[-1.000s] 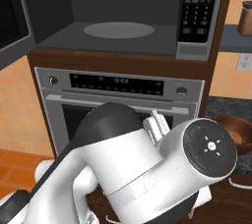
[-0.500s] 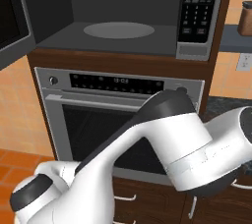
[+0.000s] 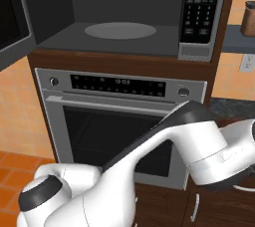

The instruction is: Open the microwave, place the bowl with waffle inside the microwave, then close the microwave door and turn it on.

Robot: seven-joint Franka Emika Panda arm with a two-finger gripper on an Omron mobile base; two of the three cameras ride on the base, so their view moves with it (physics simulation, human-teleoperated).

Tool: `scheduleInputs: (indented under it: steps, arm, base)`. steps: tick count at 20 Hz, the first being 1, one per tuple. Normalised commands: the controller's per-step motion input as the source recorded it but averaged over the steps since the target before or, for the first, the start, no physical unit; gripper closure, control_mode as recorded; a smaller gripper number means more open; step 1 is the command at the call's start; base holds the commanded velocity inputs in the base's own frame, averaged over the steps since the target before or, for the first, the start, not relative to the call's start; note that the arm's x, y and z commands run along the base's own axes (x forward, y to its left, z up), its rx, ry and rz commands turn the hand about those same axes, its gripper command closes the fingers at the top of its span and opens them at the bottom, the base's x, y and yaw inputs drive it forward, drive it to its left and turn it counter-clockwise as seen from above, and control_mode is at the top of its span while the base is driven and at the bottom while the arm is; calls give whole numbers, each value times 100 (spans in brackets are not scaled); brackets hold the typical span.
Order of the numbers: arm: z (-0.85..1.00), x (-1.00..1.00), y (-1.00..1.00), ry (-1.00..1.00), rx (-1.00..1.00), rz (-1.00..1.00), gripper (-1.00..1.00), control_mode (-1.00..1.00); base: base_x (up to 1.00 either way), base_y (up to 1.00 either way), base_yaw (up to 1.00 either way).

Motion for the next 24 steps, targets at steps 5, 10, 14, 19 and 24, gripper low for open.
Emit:
scheduleInputs:
  steps: [5,10,14,19,24]
  arm:
    - [-43,38,-46,0,17,-12,-100,-100]
    - [-47,53,-39,0,17,-17,-100,-100]
    - [-18,66,-33,0,9,-14,-100,-100]
    - [-25,61,-25,0,2,-13,-100,-100]
    - [-50,36,-21,0,0,-8,-100,-100]
  base:
    - [0,0,0]
    - [0,0,0]
    - [0,0,0]
    - [0,0,0]
    - [0,0,0]
